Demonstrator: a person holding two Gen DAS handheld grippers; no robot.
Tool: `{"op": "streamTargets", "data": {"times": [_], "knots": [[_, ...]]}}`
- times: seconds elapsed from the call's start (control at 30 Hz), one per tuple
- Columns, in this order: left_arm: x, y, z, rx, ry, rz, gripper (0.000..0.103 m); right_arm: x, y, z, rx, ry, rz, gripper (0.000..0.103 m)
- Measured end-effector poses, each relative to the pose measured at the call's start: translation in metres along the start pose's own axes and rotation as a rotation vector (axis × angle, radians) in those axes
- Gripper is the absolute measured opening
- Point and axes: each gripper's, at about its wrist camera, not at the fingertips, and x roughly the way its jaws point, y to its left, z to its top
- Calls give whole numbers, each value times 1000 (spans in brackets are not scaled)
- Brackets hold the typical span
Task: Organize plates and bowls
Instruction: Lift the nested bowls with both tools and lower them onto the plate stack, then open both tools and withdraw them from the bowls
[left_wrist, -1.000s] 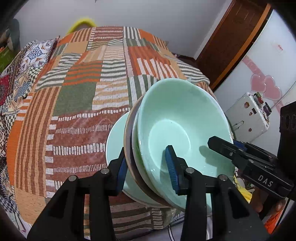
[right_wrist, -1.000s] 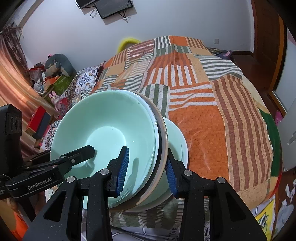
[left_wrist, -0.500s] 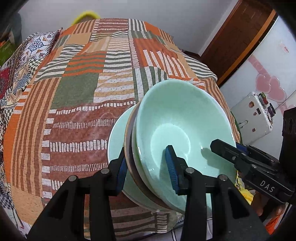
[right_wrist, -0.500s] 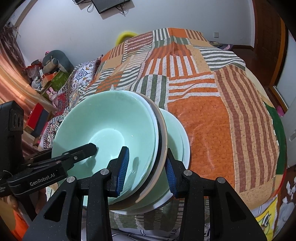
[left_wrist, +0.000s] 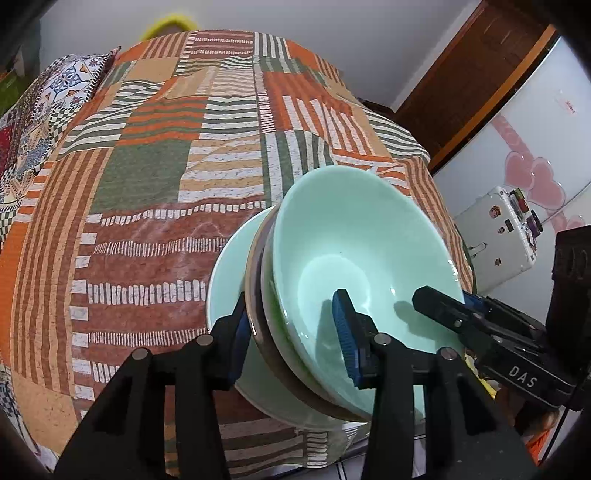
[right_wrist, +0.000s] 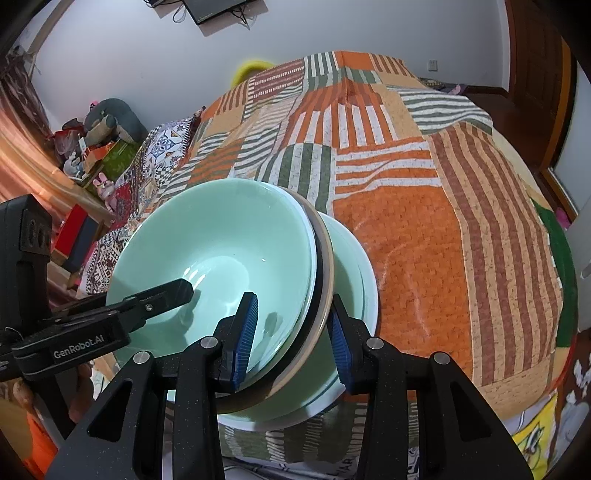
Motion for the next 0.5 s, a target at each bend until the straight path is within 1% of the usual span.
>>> {"op": "streamTargets", "data": {"times": [0.03,0.17,0.23,0.33,0.4,0.47,0.5], "knots": [[0,0,1,-2,-3,0,45,-1,-1,0,3,-1,5,37],[-11,-4,1,41,-50,73,45,-12,-1,0,-23,-43,-17,37],[-15,-1,0,38,-55,77,50,-17,0,1,-32,-56,-25,38],[-25,0,-2,24,-73,63,50,-28,0,3,-34,-81,-26,38],[-40,-4,-3,43,-118,79,50,-36,2,5,-44,-106,-32,38],[-56,-9,-4,58,-162,85,50,-44,4,6,-52,-127,-29,42],[-62,-11,-4,62,-176,84,50,-48,5,8,-55,-140,-26,42]]}}
